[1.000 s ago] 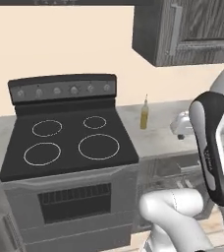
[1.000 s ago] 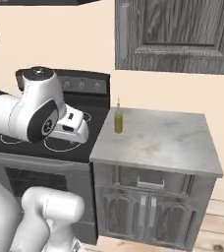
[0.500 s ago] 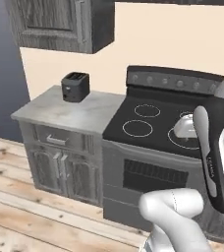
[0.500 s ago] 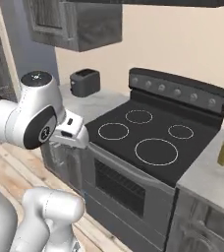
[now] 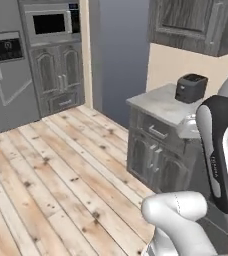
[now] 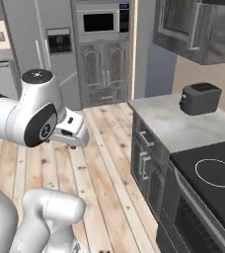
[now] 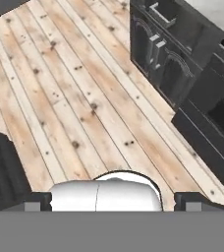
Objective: Take 2 condiments from the cabinet and move them on the counter near the stove.Make sure the condiments are lined up with each other, next to each other.
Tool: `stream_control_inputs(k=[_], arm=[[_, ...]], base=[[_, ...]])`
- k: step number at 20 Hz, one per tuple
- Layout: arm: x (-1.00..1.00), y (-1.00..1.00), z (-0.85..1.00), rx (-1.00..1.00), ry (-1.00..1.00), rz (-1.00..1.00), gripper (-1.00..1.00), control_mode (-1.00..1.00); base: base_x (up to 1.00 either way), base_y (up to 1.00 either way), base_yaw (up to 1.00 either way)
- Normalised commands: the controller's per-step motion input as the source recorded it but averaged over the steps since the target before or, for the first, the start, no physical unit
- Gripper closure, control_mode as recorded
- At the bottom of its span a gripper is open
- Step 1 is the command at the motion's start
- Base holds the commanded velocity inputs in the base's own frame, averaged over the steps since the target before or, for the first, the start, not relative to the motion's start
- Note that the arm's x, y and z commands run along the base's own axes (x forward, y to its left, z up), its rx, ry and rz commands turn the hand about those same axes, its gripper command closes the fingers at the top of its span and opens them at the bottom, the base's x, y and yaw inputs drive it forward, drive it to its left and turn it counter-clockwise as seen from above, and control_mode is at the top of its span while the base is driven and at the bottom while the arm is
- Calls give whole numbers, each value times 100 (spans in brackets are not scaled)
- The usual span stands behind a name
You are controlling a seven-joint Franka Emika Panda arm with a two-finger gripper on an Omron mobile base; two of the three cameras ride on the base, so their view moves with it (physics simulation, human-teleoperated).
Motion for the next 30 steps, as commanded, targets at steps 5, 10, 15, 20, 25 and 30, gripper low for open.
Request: stream_control_inputs(k=[5,10,15,20,25,30], arm=[[0,0,0,0,0,0,-100,100],[0,0,0,0,0,0,-100,100],[0,0,0,0,0,0,-100,100],[0,0,0,0,0,0,-100,100],[0,0,0,0,0,0,-100,100],[0,0,0,0,0,0,-100,100]], base=[[52,55,71],[98,40,31],[100,38,0],[100,39,0],[100,46,0],[100,43,12]])
